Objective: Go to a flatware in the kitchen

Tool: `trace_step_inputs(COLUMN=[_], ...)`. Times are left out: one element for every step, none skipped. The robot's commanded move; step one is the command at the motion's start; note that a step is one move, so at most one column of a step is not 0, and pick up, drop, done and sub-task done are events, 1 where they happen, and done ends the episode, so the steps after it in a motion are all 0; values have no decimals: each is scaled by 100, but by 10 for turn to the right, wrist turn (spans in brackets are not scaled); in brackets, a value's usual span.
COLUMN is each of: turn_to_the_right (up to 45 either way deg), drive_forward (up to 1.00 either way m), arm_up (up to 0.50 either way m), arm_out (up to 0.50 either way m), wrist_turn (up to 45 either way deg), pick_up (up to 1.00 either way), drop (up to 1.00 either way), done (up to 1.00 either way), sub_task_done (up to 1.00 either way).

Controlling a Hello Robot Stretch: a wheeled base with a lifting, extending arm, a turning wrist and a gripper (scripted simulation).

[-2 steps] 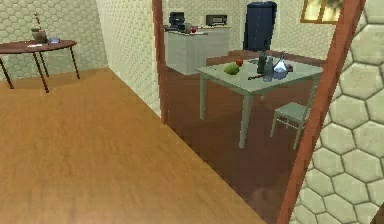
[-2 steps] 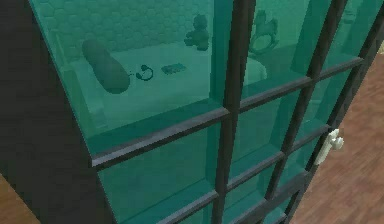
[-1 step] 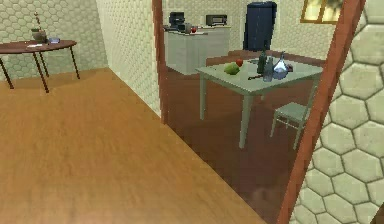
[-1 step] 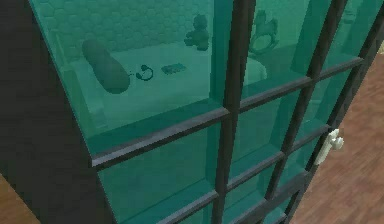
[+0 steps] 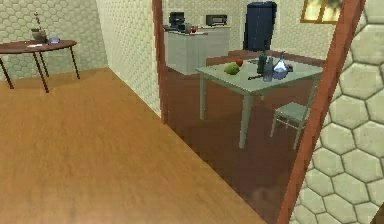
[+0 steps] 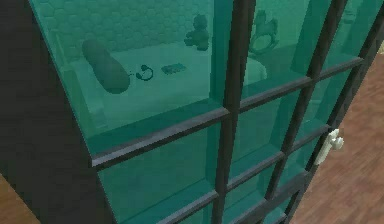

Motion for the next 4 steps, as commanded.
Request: trace_step_inputs(turn_to_the_right=[-450, -60, 0, 450], drive_forward=[0, 0, 35, 0], arm_up=[0, 0, 0, 0], arm_out=[0, 0, 0, 0], wrist_turn=[0, 0, 0, 0], pick_up=[0, 0, 0, 0], drop=[0, 0, 0, 0], done=[0, 0, 0, 0], sub_task_done=[0, 0, 0, 0])
